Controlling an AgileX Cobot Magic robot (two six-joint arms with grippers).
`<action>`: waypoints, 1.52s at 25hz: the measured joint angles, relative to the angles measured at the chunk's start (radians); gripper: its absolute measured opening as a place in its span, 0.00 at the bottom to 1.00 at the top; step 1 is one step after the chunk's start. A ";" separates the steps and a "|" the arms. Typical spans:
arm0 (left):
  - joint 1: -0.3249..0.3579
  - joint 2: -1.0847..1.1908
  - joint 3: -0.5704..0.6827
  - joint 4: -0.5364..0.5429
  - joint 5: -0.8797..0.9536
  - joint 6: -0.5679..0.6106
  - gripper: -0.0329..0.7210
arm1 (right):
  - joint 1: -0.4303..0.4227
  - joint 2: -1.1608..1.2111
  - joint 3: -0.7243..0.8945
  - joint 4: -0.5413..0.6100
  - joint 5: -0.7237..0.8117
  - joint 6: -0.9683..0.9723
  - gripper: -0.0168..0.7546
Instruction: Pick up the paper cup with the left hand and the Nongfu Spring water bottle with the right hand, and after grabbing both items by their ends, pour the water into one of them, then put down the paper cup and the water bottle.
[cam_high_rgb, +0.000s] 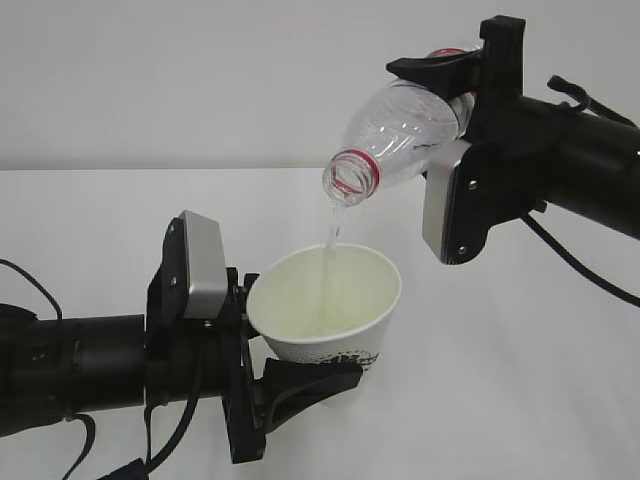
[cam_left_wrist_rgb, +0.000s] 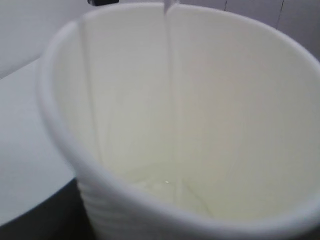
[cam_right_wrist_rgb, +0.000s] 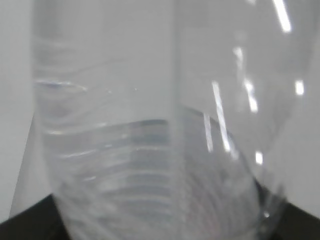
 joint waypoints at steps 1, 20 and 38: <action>0.000 0.000 0.000 0.000 0.000 0.000 0.70 | 0.000 0.000 0.000 0.002 0.000 -0.002 0.64; 0.000 0.000 0.000 -0.003 0.000 0.000 0.70 | 0.000 0.000 -0.010 0.021 0.000 -0.018 0.64; 0.000 0.000 0.002 -0.020 0.002 0.002 0.70 | 0.000 0.000 -0.010 0.033 0.000 -0.020 0.64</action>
